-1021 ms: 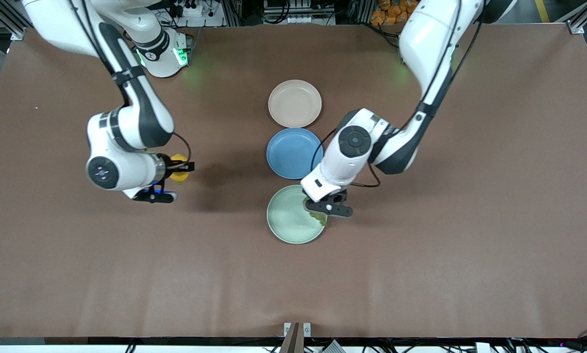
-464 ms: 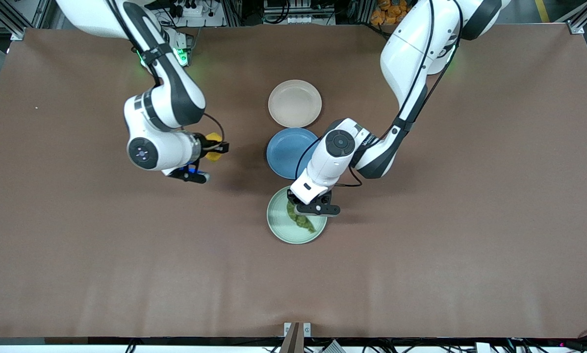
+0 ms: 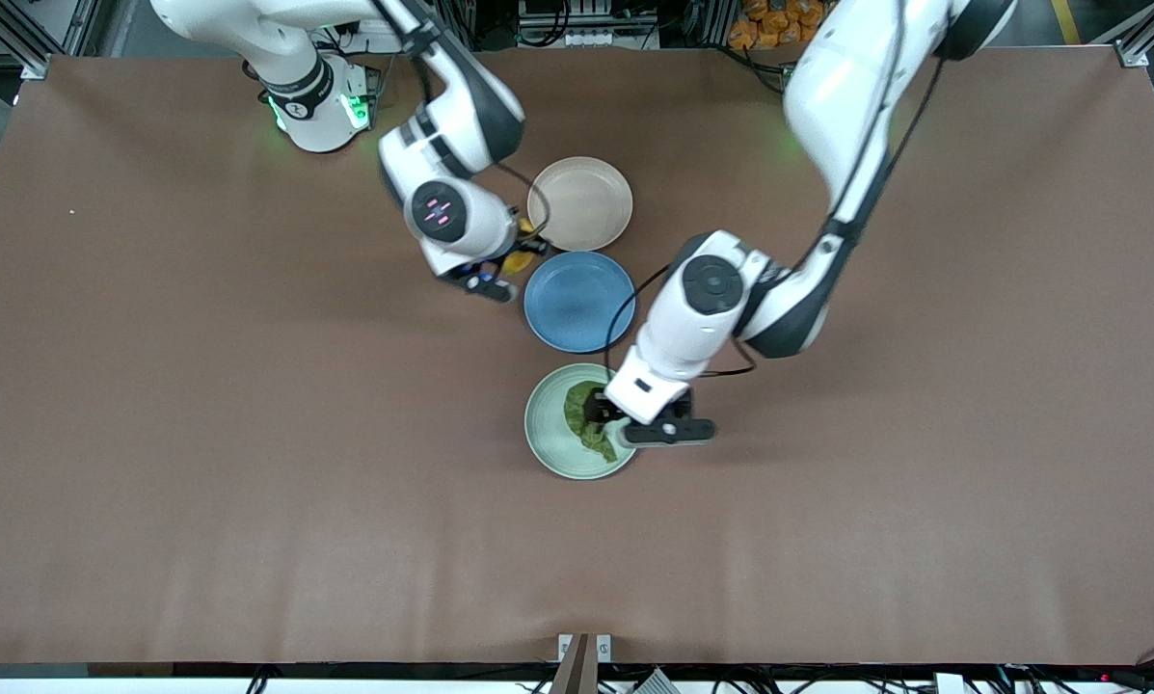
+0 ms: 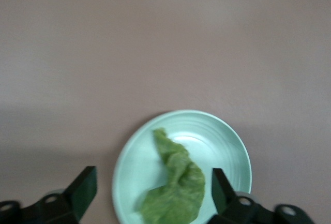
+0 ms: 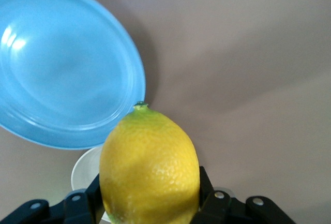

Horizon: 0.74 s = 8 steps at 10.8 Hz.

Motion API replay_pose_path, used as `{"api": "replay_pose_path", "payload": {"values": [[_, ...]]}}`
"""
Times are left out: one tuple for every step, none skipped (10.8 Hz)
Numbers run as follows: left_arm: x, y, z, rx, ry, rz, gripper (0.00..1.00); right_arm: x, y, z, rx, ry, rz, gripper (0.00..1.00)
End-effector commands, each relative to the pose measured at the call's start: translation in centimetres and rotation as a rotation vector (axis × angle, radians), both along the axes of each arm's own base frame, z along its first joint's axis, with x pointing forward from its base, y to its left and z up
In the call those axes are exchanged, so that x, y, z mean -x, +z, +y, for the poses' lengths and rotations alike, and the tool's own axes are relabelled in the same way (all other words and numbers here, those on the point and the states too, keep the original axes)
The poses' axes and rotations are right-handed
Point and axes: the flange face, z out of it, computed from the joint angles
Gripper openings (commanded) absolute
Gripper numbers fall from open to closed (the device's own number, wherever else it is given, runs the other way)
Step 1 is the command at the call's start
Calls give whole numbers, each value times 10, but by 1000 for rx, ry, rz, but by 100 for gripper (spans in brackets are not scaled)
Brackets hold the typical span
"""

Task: Place lemon and lettuce in plates
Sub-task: 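Release the lettuce while the right gripper carries the lemon to the cream plate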

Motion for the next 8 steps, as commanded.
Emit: {"api": "replay_pose_path", "payload": {"values": [[-1,96,63,-105,13,37,100,37,-18,30,1,-52,27,0],[-5,120,93,-144,-3,60,100,61,-22,48,25,-52,26,0],[-7,145,126,-182,-52,80,100,77,-27,58,43,-42,33,0],[-8,167,164,-214,-72,116,100,94,-31,65,56,-28,35,0],[-6,186,200,-234,-68,147,100,129,-36,84,70,-9,18,0],[2,203,222,-252,-96,171,100,143,-45,89,75,-34,-7,0],[7,220,245,-263,-96,189,100,143,-56,87,75,-45,-23,0],[11,240,272,-267,-103,187,100,141,-56,90,61,-59,-38,0]]}}
